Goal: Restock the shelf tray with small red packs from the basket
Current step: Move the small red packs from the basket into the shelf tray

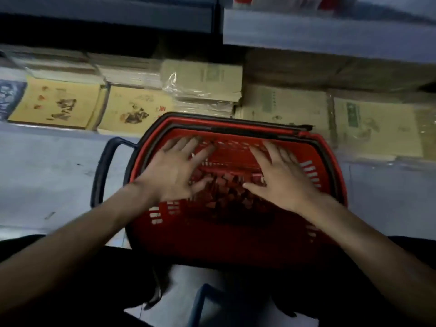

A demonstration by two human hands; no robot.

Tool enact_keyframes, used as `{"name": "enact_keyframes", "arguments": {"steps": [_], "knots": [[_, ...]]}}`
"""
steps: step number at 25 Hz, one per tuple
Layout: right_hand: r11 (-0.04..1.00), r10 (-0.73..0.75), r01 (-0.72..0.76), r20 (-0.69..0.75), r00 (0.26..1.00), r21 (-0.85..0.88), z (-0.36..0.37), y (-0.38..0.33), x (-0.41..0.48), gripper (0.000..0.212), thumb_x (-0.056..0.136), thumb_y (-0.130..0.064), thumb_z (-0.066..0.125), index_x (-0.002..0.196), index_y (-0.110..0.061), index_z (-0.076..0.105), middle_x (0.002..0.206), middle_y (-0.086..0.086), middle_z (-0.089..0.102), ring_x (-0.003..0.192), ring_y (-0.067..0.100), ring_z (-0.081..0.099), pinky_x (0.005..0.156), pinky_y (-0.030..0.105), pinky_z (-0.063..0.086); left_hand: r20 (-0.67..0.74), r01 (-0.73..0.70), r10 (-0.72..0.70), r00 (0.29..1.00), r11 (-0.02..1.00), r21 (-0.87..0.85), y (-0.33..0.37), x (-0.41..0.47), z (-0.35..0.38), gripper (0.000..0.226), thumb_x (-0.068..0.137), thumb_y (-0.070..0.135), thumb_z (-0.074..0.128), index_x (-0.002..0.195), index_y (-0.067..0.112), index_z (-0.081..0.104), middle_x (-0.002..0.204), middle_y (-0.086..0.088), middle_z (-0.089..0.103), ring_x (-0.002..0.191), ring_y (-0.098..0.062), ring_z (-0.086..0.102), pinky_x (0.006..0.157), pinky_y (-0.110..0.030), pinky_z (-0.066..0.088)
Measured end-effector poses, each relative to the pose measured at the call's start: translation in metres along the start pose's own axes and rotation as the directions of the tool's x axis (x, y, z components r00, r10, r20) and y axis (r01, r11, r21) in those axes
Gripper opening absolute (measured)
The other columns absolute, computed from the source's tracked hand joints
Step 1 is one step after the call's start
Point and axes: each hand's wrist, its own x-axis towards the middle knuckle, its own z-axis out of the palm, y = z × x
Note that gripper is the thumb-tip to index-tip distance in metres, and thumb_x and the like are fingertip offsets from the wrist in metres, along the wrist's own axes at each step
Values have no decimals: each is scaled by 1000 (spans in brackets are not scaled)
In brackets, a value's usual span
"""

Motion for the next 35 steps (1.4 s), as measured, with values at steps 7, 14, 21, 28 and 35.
{"name": "enact_keyframes", "arguments": {"steps": [7, 14, 21, 28, 35], "knots": [[999, 40, -43, -202, 979, -10, -5, -14, -76, 97, 88, -70, 56, 162, -23, 13, 164, 15, 18, 151, 35, 21, 122, 47, 24, -123, 58, -48, 991, 995, 84, 46, -25, -24, 79, 93, 68, 49, 160, 31, 29, 166, -10, 29, 150, -36, 34, 119, -51, 31], [993, 117, -121, -178, 977, -13, 27, 1, -144, 95, 89, -67, 56, 161, -22, 14, 163, 17, 22, 151, 35, 21, 122, 48, 25, -96, 167, -170, 981, 985, -37, 85, -78, -25, 80, 94, 69, 47, 161, 35, 18, 164, -10, 30, 149, -34, 36, 122, -55, 31], [995, 101, -103, -99, 990, -10, 71, 8, -120, 95, 90, -61, 58, 162, -23, 11, 161, 14, 21, 149, 35, 23, 121, 47, 26, -42, 131, -129, 991, 990, 60, 77, -44, 21, 78, 97, 63, 47, 162, 30, 22, 163, -11, 31, 146, -32, 38, 119, -50, 32], [996, 35, -25, 121, 992, -81, 100, 22, -54, 97, 89, -55, 64, 162, -22, 10, 163, 16, 15, 150, 37, 20, 122, 50, 25, 35, 26, -31, 999, 991, 133, 47, -8, 54, 76, 96, 63, 47, 159, 24, 33, 155, -14, 42, 139, -34, 46, 115, -49, 37], [983, -1, 56, 303, 953, -174, 96, 18, 0, 95, 84, -54, 72, 159, -22, 23, 157, 14, 27, 145, 35, 29, 120, 50, 30, 128, 138, -150, 980, 986, 95, 3, -10, 48, 76, 99, 63, 42, 162, 28, 20, 161, -15, 30, 147, -36, 36, 117, -52, 36]]}}
